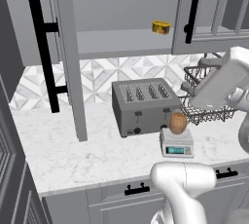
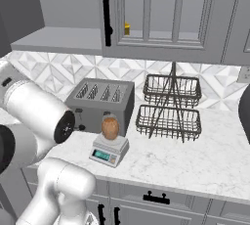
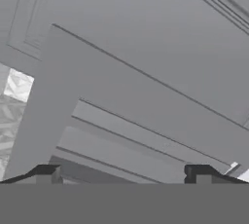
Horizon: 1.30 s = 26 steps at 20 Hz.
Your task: Pick the honey bottle and place it on the digital scale for weighing, and close the cabinet.
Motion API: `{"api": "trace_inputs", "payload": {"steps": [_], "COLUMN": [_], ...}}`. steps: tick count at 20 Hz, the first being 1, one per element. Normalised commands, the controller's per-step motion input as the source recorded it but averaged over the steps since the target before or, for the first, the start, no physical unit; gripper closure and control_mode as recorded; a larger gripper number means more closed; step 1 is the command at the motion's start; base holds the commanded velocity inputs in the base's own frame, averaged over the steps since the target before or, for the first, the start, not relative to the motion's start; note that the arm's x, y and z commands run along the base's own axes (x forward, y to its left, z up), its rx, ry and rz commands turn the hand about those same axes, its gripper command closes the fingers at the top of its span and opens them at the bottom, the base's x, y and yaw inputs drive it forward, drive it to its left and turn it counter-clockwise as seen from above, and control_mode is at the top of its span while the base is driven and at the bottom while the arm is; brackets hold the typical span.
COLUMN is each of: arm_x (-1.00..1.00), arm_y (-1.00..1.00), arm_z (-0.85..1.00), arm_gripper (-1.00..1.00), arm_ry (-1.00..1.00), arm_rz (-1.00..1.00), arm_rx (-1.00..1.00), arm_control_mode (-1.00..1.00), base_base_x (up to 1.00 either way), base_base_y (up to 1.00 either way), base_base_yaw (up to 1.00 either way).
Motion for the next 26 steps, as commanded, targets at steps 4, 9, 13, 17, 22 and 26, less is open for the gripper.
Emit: {"api": "trace_inputs", "payload": {"steps": [4, 9, 13, 17, 22, 26], "arm_x": [-0.92, -0.96, -0.87, -0.06, 0.02, 0.06], "arm_y": [1.0, 1.0, 1.0, 1.0, 1.0, 0.46], "arm_z": [-0.14, -0.05, -0.16, -0.33, -0.23, -0.01], "arm_gripper": [-1.0, -1.0, -1.0, -1.0, -1.0, -1.0], "arm_ry": [-0.05, -0.05, 0.0, 0.0, 0.0, 0.11], "arm_rz": [-0.4, -0.22, -0.09, -0.12, -0.09, -0.02], "arm_rx": [0.0, 0.07, 0.07, 0.01, 0.01, 0.13], "arm_control_mode": [-1.0, -1.0, -1.0, -1.0, -1.0, -1.0], "base_base_x": [0.0, 0.0, 0.0, 0.0, 0.0, 0.0], "base_base_y": [0.0, 0.0, 0.0, 0.0, 0.0, 0.0], "base_base_yaw": [0.0, 0.0, 0.0, 0.0, 0.0, 0.0]}}
